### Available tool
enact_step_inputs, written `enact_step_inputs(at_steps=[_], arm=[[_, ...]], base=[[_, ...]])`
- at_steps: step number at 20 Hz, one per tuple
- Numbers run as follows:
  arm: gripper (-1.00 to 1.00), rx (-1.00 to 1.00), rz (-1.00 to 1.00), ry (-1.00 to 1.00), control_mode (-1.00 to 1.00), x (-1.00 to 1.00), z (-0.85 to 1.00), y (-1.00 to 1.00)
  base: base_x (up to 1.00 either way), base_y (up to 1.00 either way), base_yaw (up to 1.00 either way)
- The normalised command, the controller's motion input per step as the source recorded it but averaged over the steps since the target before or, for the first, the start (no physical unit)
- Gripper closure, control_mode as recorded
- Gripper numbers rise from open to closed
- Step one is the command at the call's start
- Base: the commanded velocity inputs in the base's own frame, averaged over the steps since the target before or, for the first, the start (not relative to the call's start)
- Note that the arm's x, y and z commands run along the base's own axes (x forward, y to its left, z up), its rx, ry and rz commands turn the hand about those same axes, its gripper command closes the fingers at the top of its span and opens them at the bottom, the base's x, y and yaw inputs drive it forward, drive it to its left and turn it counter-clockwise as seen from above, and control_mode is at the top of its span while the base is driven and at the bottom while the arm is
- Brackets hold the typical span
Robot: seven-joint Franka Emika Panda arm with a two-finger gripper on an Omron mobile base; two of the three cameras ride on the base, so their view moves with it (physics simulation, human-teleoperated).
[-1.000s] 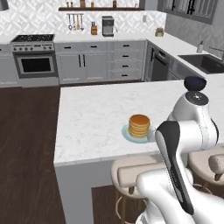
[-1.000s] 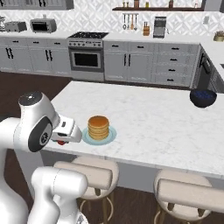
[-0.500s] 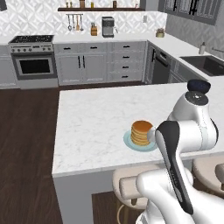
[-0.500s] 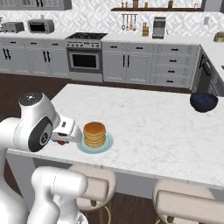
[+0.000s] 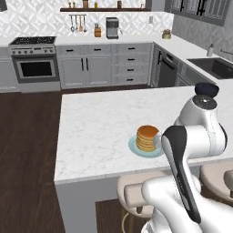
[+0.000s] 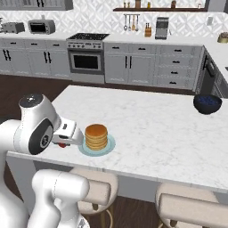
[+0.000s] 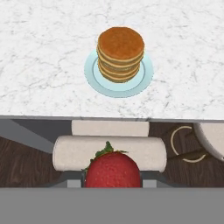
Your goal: Take the strawberry from the fridge and place it on top of the pancake, located on the dining counter.
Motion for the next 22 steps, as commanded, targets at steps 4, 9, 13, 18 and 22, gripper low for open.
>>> enact_step_inputs(at_steps=[4, 9, 13, 18, 22], arm=[[1.00, -0.01, 0.11, -0.11, -1.00, 0.43, 0.25, 0.00], [1.00, -0.03, 0.12, -0.09, -1.00, 0.68, 0.44, -0.01], [1.00, 0.00, 0.06, 0.02, -1.00, 0.98, 0.17, -0.16], [1.00, 0.00, 0.00, 0.32, -1.00, 1.00, -0.37, -0.28], [1.00, 0.00, 0.00, 0.18, -1.00, 0.89, -0.51, -0.07]], base=[[0.08, 0.00, 0.01], [0.00, 0.00, 0.00], [0.00, 0.00, 0.00], [0.00, 0.00, 0.00], [0.00, 0.00, 0.00]])
